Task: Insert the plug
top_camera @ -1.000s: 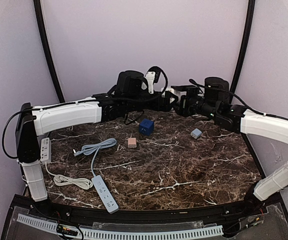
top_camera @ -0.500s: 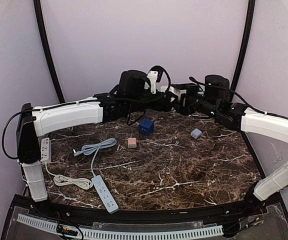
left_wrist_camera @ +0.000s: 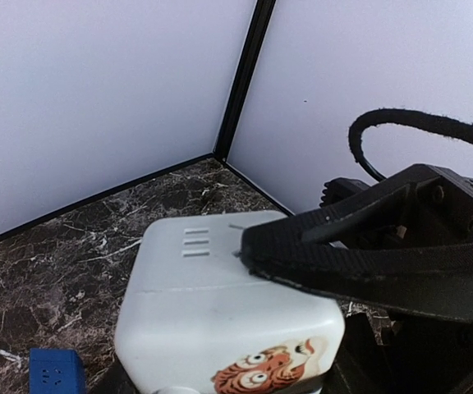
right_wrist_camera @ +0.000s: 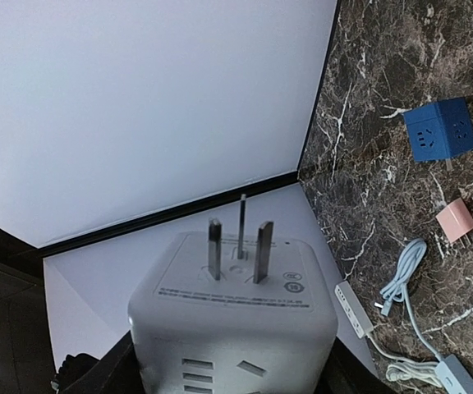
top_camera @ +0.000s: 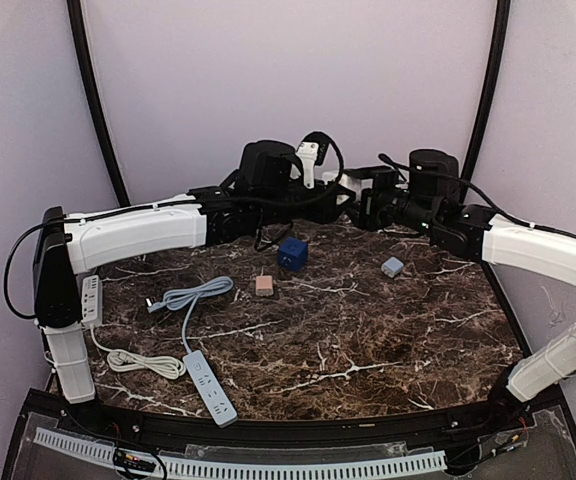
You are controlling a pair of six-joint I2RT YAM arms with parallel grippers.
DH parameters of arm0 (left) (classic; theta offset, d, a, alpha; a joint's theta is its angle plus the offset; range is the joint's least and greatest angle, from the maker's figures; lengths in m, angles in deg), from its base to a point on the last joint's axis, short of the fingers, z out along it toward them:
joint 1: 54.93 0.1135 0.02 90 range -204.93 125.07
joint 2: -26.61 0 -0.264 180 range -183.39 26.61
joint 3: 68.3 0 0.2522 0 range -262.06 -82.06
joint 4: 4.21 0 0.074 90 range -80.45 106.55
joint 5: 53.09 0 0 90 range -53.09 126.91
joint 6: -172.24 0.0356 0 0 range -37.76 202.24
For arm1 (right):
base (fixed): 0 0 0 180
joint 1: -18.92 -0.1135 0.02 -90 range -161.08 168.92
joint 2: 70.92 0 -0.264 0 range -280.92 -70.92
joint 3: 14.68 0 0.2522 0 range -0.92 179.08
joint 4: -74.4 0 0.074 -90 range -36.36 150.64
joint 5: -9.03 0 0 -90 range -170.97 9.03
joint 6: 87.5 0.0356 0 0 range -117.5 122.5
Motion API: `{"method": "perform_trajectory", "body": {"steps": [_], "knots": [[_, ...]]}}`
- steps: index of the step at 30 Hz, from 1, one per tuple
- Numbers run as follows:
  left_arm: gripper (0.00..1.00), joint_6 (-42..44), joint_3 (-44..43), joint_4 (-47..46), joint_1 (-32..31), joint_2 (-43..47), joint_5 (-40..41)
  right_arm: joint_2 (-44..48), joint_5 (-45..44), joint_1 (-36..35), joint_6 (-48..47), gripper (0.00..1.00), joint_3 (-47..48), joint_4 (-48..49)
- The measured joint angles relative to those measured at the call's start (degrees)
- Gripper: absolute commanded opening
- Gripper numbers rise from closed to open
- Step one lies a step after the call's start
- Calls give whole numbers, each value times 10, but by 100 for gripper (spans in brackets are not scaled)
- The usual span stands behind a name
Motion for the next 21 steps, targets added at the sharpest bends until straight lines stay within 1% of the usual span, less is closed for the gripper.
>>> {"method": "perform_trajectory", "body": {"steps": [2, 7, 10, 13, 21], "knots": [[1, 4, 0, 2, 1, 0, -1, 0, 2, 0, -1, 67, 0, -2], [1, 14, 0, 22, 3, 0, 1, 0, 6, 2, -6, 81, -1, -7], [1, 16, 0, 31, 3, 1, 3, 0, 9, 5, -9, 92, -2, -8], [1, 17, 1, 43, 3, 3, 9, 2, 12, 9, -14, 98, -2, -8], [1, 17, 8, 93, 4, 31, 49, 18, 26, 27, -63, 99, -4, -18]]}}
